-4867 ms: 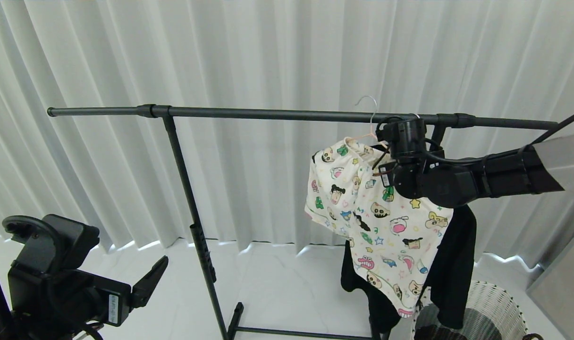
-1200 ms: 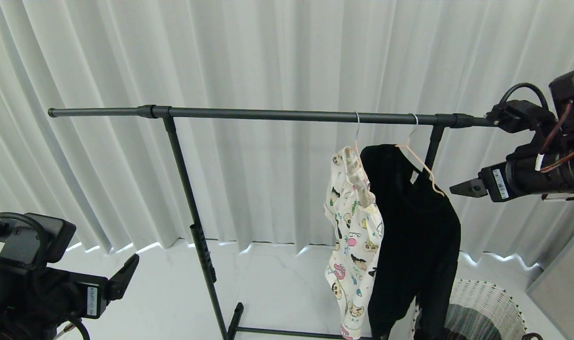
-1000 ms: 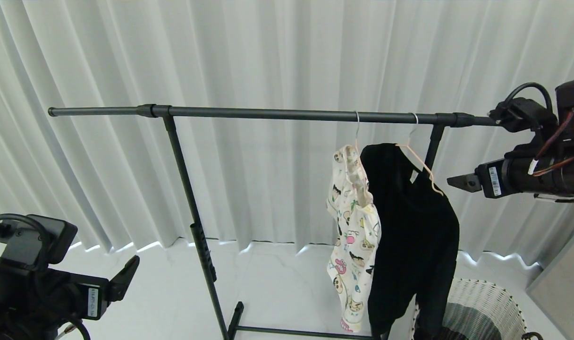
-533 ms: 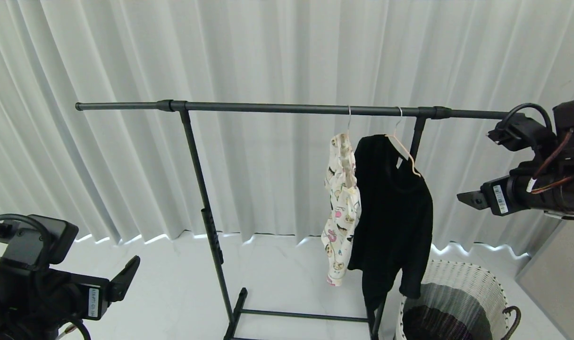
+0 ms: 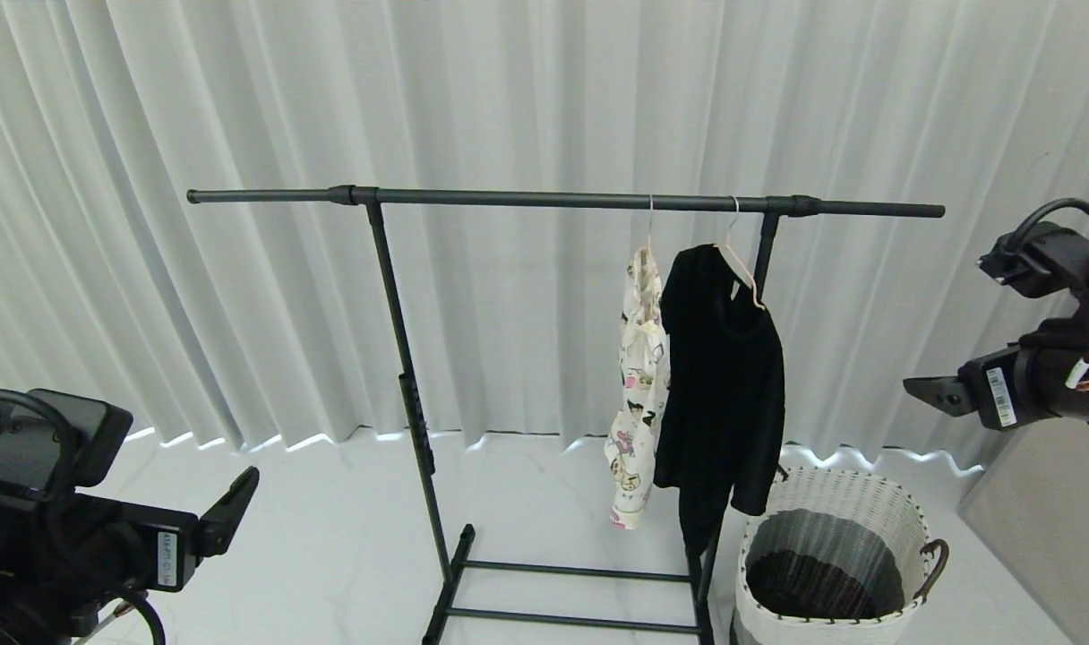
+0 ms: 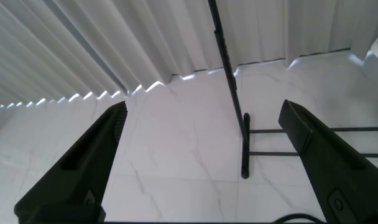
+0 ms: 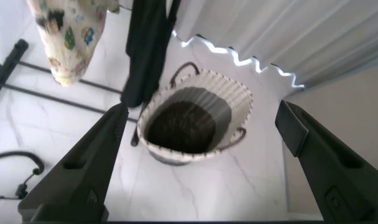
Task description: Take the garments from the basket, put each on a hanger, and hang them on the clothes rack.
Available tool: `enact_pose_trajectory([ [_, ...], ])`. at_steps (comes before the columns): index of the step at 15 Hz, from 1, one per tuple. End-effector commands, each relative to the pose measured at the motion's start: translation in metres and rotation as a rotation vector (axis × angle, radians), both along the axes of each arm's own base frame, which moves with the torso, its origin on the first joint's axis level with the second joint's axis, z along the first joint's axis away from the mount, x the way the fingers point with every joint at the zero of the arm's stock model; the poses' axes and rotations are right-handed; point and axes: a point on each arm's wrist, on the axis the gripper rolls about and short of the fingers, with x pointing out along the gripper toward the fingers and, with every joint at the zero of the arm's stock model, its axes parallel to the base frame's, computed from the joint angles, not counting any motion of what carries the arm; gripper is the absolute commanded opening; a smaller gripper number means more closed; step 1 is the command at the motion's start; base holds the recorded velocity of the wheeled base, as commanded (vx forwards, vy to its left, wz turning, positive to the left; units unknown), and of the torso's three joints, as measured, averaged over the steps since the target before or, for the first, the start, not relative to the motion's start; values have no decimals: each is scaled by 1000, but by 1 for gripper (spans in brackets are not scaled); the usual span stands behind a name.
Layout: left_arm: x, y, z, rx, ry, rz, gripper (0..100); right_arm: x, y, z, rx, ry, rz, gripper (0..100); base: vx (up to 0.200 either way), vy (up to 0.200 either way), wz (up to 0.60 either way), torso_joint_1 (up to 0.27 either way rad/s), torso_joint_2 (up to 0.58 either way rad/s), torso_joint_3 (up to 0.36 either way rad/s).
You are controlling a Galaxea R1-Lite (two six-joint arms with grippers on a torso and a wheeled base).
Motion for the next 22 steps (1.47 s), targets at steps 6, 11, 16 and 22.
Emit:
enact_pose_trajectory([
  [6, -4, 6, 0, 5, -10, 56, 100, -10, -22, 3, -5, -22, -86, 100, 0, 0, 0, 0, 0, 0],
  [11, -4, 8, -2, 11, 1, 70, 100, -13, -24, -1, -14, -13, -102, 100, 0, 0, 0, -127, 295, 161],
  [16, -6, 10, -7, 14, 17, 84, 100, -13, -26, -3, -16, -7, -113, 100, 0, 0, 0, -219, 514, 285],
  [22, -8, 10, -9, 15, 25, 84, 100, -21, -28, -9, -21, 5, -120, 100, 0, 0, 0, -207, 488, 286],
])
